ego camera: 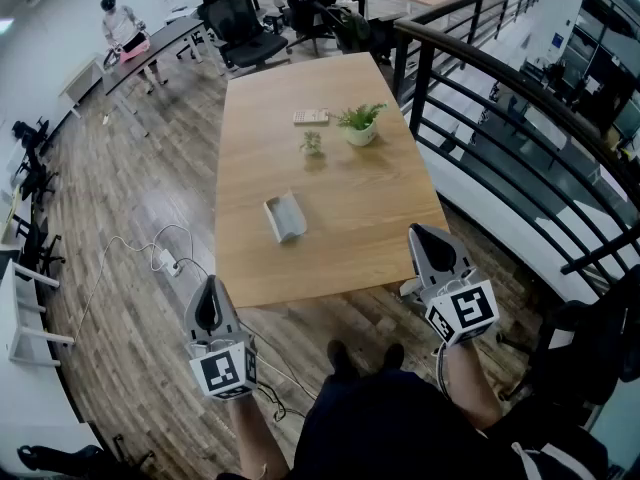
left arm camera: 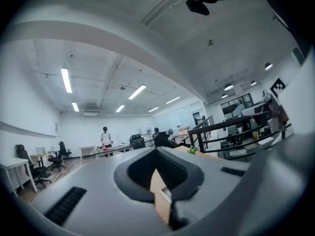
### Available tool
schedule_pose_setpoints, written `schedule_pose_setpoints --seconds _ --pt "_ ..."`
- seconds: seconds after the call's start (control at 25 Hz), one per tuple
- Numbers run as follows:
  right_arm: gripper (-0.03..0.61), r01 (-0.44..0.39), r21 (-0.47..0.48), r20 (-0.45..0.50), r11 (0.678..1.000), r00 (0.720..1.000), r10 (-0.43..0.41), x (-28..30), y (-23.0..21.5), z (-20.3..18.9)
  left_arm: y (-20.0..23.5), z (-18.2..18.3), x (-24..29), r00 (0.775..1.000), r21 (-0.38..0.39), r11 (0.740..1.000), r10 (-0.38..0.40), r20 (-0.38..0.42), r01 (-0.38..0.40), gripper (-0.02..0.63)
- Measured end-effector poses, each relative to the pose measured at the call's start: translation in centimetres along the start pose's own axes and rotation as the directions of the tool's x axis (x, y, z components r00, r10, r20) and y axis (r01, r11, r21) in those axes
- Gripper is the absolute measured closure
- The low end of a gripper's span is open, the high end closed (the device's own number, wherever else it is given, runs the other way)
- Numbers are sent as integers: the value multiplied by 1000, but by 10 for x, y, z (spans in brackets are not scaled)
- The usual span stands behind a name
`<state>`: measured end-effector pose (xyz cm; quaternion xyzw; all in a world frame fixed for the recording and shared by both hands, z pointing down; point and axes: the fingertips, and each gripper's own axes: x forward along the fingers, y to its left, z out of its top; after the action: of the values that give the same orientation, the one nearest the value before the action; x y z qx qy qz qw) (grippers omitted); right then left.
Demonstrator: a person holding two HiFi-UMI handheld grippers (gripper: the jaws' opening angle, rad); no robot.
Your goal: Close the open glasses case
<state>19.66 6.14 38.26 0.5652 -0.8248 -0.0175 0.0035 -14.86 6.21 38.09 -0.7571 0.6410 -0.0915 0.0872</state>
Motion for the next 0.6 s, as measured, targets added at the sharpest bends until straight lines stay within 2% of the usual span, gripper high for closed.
schedule_pose_setpoints --seconds 0.24,0.4,0.6 --pt "565 17 -3 7 1000 1000 -17 3 -15 6 -5 8 1 1000 2 1000 13 8 -13 614" --pt "565 -30 10 -20 1000 999 30 6 -14 -1 -12 12 -1 1000 -6 1000 20 14 -20 614" --pt "563 -41 28 5 999 999 40 0 -22 -3 -26 14 -10 999 18 999 50 12 -50 614"
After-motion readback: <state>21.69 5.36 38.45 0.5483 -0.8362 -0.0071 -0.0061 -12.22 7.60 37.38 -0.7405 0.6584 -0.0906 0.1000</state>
